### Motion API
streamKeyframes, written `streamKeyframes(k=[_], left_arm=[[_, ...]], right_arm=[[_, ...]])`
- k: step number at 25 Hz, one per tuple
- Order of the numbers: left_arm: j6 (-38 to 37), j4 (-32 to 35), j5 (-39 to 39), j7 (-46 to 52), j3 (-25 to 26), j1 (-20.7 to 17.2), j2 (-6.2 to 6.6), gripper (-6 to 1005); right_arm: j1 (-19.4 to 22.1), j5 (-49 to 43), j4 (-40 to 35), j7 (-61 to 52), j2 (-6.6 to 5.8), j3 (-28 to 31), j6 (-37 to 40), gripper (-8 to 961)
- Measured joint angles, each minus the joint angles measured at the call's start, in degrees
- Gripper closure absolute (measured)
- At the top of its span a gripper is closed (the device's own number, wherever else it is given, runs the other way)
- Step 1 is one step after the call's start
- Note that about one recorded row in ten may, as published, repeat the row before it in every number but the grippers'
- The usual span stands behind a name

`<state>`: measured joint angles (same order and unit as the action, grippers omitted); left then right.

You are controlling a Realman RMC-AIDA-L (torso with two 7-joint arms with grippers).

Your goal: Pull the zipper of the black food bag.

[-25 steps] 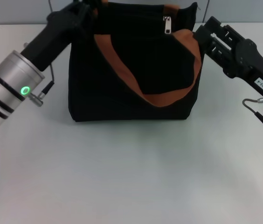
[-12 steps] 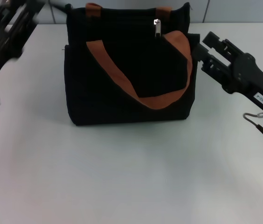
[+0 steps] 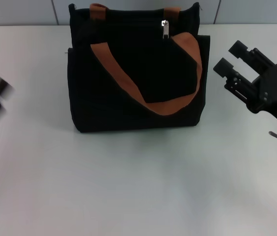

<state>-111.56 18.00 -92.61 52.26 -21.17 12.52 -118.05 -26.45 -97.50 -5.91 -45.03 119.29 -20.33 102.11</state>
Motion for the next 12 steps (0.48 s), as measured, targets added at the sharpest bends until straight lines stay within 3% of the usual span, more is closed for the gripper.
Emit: streamKeyframes(k=[1, 3, 5, 12], left_arm=[[0.0, 0.0, 0.0, 0.0, 0.0, 0.0, 0.00, 230], [-0.6, 2.0, -2.1, -0.4, -4.9, 0.0, 0.14, 220], [-0.4, 4.6, -5.2, -2.8, -14.7, 1.2, 0.00, 220], [0.0, 4.6, -6.4, -6.9, -18.3, 2.1, -0.31, 220]], right_arm=[[0.0, 0.0, 0.0, 0.0, 0.00, 0.0, 0.0, 254], [0.0, -1.8, -0.8, 0.0, -0.03, 0.0, 1.0, 250], [0.0, -6.1, -2.0, -0.6, -0.03, 0.0, 1.9, 238], [0.1, -13.2, -4.8, -5.6, -0.11, -3.2, 1.5, 166]])
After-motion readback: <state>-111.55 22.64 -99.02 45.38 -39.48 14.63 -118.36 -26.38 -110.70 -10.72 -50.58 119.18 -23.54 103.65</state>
